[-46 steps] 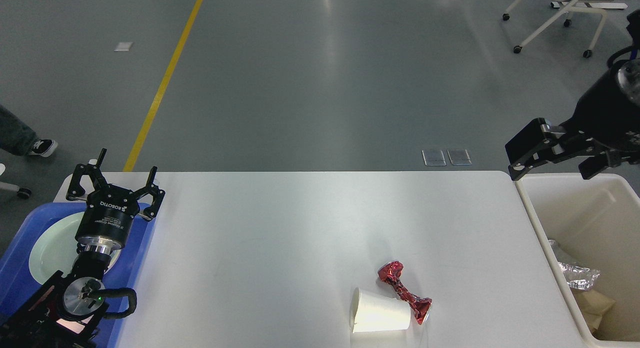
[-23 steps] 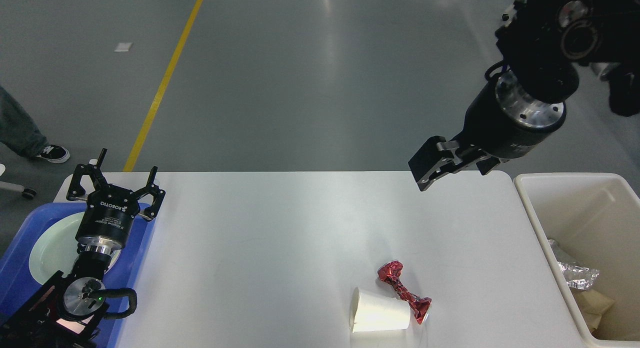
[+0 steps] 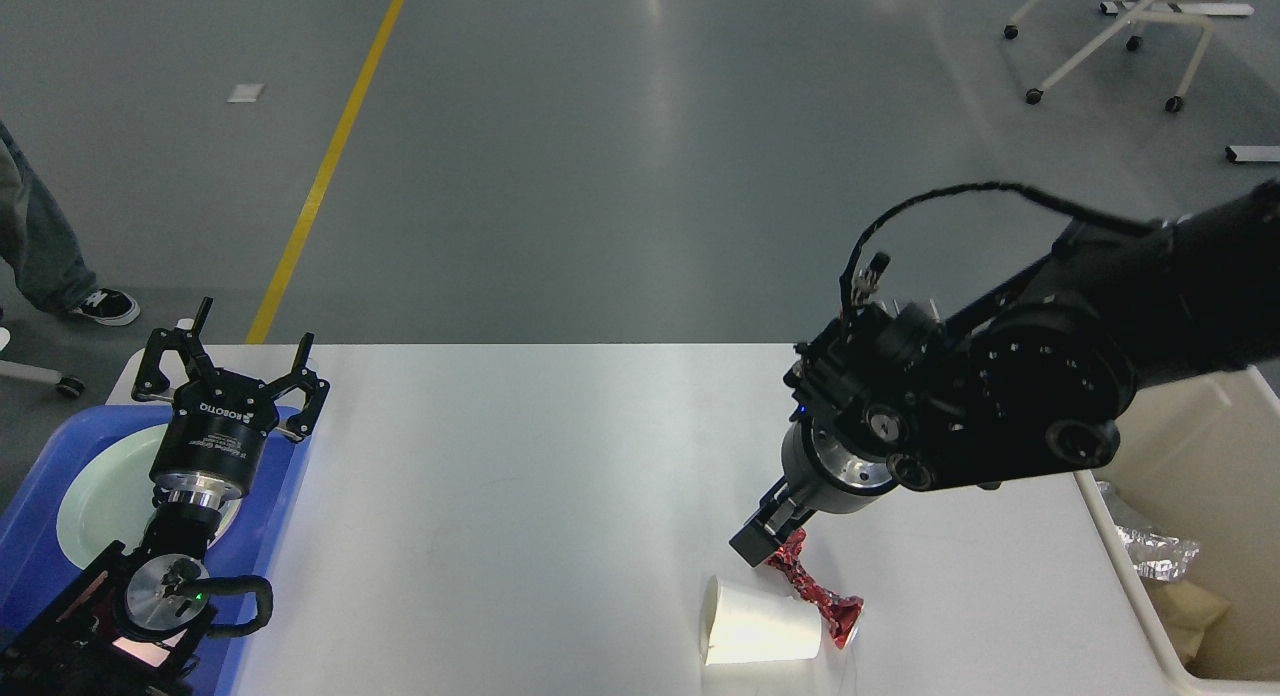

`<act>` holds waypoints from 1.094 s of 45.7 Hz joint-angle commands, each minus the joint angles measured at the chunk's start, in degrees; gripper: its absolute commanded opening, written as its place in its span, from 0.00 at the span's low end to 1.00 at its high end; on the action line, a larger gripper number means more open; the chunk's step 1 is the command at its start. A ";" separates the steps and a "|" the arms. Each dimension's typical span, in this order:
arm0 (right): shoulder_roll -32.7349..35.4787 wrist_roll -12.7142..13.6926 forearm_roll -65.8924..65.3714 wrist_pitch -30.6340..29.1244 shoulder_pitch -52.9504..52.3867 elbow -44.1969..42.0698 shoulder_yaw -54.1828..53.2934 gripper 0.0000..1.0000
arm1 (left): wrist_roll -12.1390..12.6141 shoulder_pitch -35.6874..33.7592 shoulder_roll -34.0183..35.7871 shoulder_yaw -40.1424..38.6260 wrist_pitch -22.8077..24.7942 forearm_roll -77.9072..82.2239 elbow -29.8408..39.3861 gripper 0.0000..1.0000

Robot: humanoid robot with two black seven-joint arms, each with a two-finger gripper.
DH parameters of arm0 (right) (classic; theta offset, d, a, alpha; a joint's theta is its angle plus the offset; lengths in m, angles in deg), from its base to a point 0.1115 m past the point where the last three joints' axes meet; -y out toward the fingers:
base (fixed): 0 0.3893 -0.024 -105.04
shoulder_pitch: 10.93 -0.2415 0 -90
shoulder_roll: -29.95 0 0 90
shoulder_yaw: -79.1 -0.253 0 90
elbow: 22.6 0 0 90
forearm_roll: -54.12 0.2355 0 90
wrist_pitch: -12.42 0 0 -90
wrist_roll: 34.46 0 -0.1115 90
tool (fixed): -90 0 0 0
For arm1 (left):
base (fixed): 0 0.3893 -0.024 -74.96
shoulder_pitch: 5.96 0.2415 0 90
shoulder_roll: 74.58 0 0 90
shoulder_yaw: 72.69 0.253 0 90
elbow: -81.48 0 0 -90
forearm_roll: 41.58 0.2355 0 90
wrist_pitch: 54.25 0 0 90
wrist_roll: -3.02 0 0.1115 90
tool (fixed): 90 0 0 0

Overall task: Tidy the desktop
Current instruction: 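Lower the right gripper onto the white paper cup and grasp it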

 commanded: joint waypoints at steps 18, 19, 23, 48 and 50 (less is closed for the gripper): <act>-7.05 -0.74 -14.95 0.90 17.43 -7.65 0.23 0.97 | -0.01 0.00 -0.01 -0.01 0.00 0.01 0.01 0.96; -7.49 -0.74 -14.95 0.90 18.14 -8.36 0.23 0.97 | -0.01 0.00 -0.01 -0.01 0.00 0.01 -0.07 0.96; -8.55 -0.56 -14.95 1.34 21.04 -11.08 0.23 0.97 | -0.01 0.00 -0.01 -0.01 0.00 0.01 0.01 0.96; -12.86 -0.12 -17.06 2.49 27.81 -18.73 0.84 0.76 | -0.01 0.00 -0.01 -0.01 0.00 0.01 0.01 0.96; -13.12 -0.12 -17.06 2.49 28.16 -18.91 1.10 0.75 | -0.01 0.00 -0.01 -0.01 0.00 0.01 0.01 0.96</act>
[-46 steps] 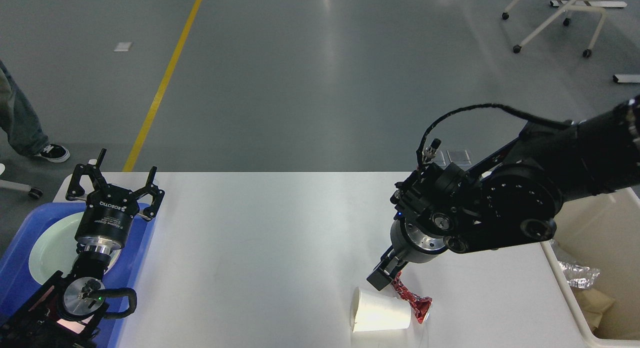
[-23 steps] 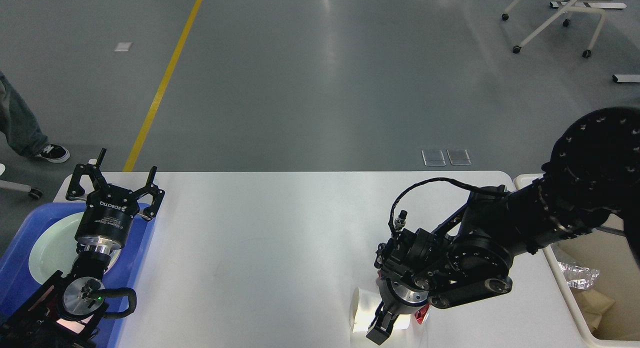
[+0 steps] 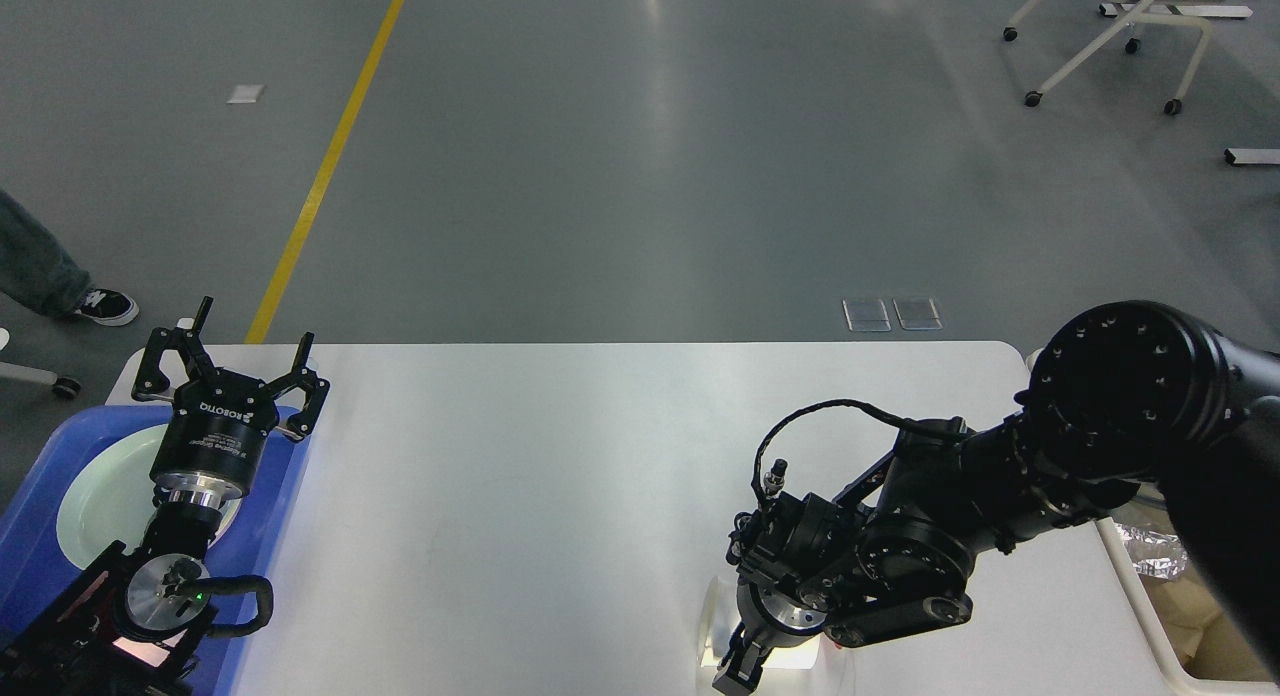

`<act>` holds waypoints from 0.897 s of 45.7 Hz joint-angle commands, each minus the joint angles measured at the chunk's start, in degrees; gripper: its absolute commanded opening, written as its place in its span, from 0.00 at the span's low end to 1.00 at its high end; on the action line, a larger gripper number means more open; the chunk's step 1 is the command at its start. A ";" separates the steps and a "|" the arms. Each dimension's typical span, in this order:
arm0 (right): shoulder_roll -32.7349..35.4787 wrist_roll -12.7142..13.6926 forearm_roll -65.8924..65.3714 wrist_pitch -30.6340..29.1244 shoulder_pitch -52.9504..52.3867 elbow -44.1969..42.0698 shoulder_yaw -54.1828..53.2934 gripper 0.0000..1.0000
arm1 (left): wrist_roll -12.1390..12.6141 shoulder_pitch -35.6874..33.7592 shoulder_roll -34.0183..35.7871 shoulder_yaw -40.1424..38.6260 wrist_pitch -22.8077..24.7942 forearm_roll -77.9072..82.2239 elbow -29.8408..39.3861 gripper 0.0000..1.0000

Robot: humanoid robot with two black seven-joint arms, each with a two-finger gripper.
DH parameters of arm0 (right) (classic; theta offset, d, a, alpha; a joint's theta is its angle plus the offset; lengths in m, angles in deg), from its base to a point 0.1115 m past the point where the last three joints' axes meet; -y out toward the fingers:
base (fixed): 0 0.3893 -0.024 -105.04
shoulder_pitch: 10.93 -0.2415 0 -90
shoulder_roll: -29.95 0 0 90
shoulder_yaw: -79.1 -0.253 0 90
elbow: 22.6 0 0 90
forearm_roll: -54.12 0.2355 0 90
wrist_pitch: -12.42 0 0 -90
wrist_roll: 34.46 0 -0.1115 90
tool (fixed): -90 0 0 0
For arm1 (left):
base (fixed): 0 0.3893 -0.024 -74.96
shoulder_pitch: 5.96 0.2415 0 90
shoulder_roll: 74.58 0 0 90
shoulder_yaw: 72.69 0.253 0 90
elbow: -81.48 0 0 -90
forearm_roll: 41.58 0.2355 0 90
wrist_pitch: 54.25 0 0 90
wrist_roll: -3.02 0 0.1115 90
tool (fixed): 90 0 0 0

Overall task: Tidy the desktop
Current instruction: 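Lower the right gripper onto the white paper cup and grasp it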

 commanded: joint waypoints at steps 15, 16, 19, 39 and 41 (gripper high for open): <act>-0.72 0.00 0.84 0.08 0.04 -1.05 2.25 0.19 | -0.01 0.00 0.02 0.00 0.00 0.00 0.00 0.96; -0.54 0.00 1.11 0.08 -0.05 -0.96 2.25 0.12 | -0.01 0.00 0.02 0.00 0.00 0.00 0.00 0.96; -0.36 0.00 1.55 0.08 -0.22 -0.96 2.34 0.00 | -0.01 0.00 0.02 0.09 0.00 0.00 0.00 0.96; 0.16 -0.44 20.61 -0.53 -5.41 -0.43 2.16 0.00 | -0.01 0.00 0.02 0.00 0.00 0.00 0.00 0.96; 0.34 -0.53 22.98 -0.71 -6.20 -0.26 2.16 0.00 | -0.01 0.00 0.02 0.00 0.00 0.00 0.00 0.96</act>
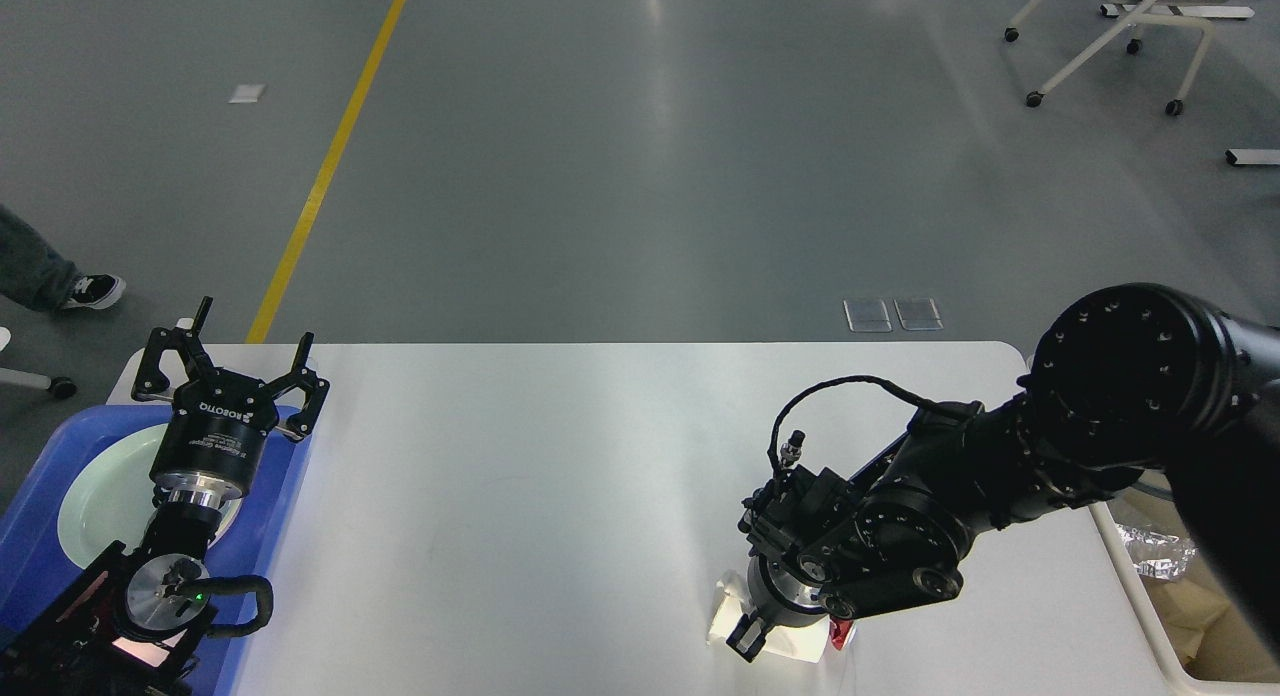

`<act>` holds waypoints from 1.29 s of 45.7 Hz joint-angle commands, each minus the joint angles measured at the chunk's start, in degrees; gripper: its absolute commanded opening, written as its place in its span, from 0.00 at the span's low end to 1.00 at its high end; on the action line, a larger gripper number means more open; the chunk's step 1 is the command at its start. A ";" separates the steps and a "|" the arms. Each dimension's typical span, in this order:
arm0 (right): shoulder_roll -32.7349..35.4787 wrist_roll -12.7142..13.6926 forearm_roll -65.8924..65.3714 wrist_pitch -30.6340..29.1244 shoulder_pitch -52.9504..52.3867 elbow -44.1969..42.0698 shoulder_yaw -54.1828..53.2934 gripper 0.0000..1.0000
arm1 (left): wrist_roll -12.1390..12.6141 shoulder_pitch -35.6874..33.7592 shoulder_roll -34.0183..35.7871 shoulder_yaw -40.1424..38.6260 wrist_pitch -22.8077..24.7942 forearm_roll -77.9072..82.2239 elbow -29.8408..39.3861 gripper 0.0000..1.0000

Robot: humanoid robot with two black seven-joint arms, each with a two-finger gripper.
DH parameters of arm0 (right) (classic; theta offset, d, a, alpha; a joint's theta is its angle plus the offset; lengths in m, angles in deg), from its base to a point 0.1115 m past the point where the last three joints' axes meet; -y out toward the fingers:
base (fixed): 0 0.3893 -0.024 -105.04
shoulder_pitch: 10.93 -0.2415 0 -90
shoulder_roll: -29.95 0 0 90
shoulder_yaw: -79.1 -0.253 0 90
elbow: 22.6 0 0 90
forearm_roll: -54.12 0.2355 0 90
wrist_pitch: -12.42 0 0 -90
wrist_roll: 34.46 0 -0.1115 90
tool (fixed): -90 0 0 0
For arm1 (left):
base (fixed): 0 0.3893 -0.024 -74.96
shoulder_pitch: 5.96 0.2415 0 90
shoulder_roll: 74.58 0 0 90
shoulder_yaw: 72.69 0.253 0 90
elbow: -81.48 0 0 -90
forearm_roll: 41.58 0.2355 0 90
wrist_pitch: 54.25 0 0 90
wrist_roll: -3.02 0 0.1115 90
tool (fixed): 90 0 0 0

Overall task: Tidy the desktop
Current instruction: 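Lower the right gripper onto the white paper cup and grasp it, then lift the paper cup and carry it over the white bin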

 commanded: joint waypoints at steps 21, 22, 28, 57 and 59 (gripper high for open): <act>14.75 -1.77 21.85 -8.59 -24.55 10.94 0.20 0.00 | 0.10 0.00 0.00 0.00 0.00 0.00 0.00 0.96; 15.45 -1.59 22.20 -10.17 -25.43 10.94 0.20 0.00 | 0.01 0.00 0.00 0.00 0.00 0.00 0.00 0.96; 20.20 -0.80 25.36 -18.87 -31.76 13.13 0.37 0.00 | 0.10 0.00 0.00 0.00 0.00 0.00 0.00 0.96; 25.03 1.22 43.47 -19.32 -42.94 15.34 18.04 0.00 | 0.01 0.00 0.00 0.00 0.00 0.00 0.00 0.96; 26.70 1.22 44.00 -19.06 -42.06 13.67 18.91 0.00 | 0.01 0.00 0.00 0.00 0.00 0.00 0.00 0.96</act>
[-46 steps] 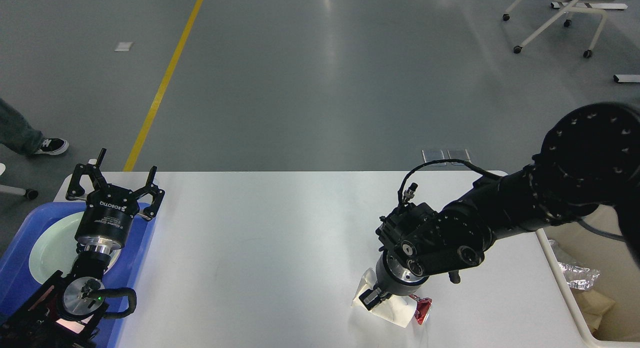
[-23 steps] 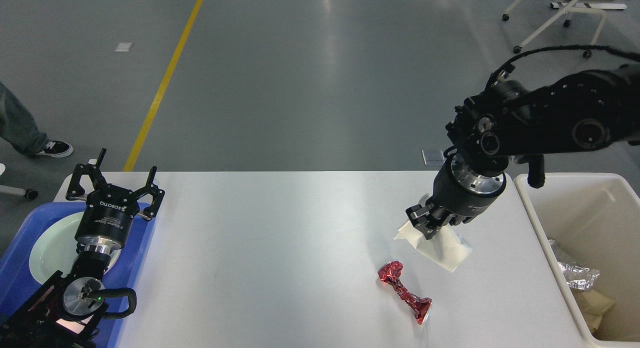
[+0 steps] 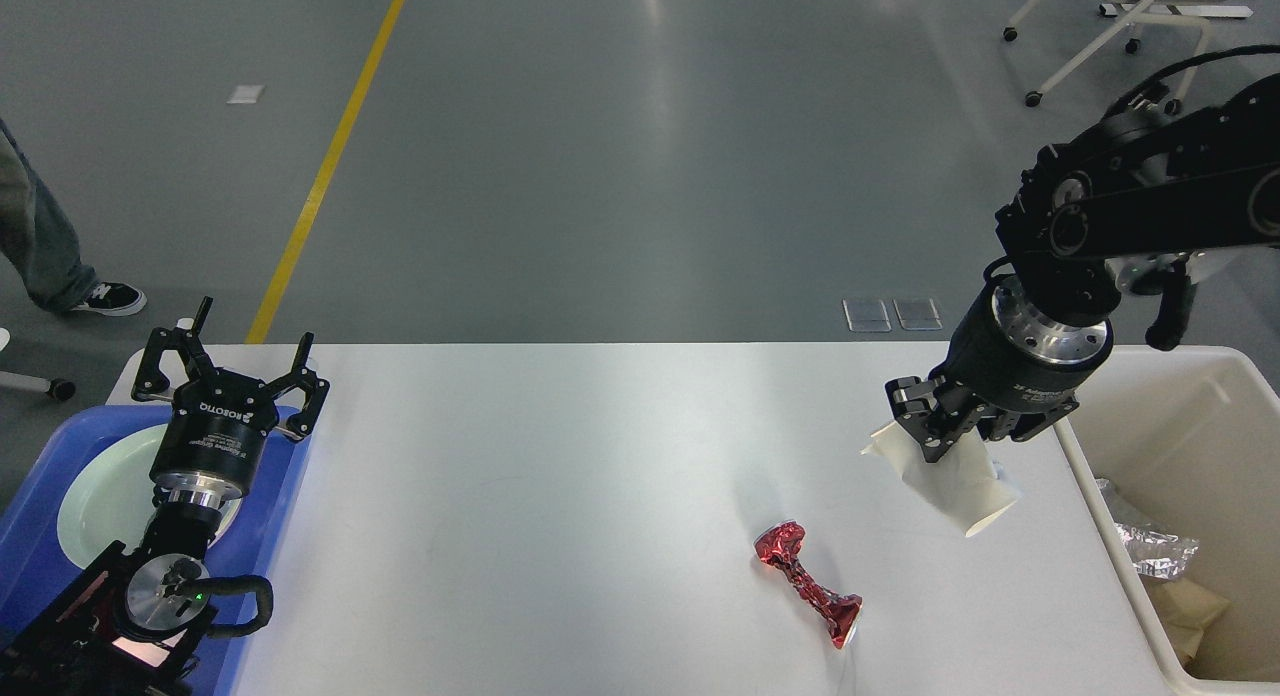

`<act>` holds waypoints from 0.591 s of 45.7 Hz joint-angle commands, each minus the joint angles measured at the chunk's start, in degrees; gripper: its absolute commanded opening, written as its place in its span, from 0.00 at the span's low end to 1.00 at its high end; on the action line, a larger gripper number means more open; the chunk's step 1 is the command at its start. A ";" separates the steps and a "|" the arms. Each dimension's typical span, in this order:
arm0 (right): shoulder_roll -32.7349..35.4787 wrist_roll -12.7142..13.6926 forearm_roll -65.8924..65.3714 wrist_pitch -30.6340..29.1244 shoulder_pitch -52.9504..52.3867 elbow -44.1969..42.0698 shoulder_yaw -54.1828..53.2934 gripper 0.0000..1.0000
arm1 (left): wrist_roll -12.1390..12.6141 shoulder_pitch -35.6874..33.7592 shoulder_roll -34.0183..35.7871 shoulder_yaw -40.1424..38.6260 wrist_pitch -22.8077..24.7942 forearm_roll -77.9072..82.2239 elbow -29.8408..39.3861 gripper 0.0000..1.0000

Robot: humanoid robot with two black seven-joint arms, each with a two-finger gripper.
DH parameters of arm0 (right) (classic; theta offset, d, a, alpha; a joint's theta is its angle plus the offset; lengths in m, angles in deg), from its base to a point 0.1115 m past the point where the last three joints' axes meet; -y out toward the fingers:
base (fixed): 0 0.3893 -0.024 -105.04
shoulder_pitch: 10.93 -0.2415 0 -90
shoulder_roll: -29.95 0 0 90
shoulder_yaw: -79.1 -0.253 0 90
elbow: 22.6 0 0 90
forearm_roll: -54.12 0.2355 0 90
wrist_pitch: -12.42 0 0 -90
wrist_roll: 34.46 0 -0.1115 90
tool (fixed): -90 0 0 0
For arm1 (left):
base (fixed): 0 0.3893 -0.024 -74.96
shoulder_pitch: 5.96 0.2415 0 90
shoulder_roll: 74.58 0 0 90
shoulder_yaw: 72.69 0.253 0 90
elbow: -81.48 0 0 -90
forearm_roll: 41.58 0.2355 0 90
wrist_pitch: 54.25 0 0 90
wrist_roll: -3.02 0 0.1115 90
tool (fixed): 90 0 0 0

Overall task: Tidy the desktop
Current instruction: 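Lift the paper cup and carry it over the white bin, then lower the paper cup into the bin and open the right gripper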

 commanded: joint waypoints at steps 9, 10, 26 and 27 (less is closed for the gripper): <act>12.12 -0.08 1.28 0.54 11.97 -16.39 3.80 0.00 | 0.00 0.00 0.00 0.00 0.00 0.00 0.02 0.96; 12.91 -0.08 1.19 0.54 13.55 -18.23 3.80 0.00 | 0.00 0.00 0.00 0.00 0.00 0.00 0.02 0.96; 19.95 -0.35 1.63 2.11 46.23 -53.20 -11.20 0.00 | 0.00 0.00 0.00 0.00 0.00 0.00 0.02 0.96; 19.95 -0.43 1.63 3.16 48.61 -55.06 -12.88 0.00 | -0.09 0.00 0.00 0.00 0.00 0.00 -0.07 0.96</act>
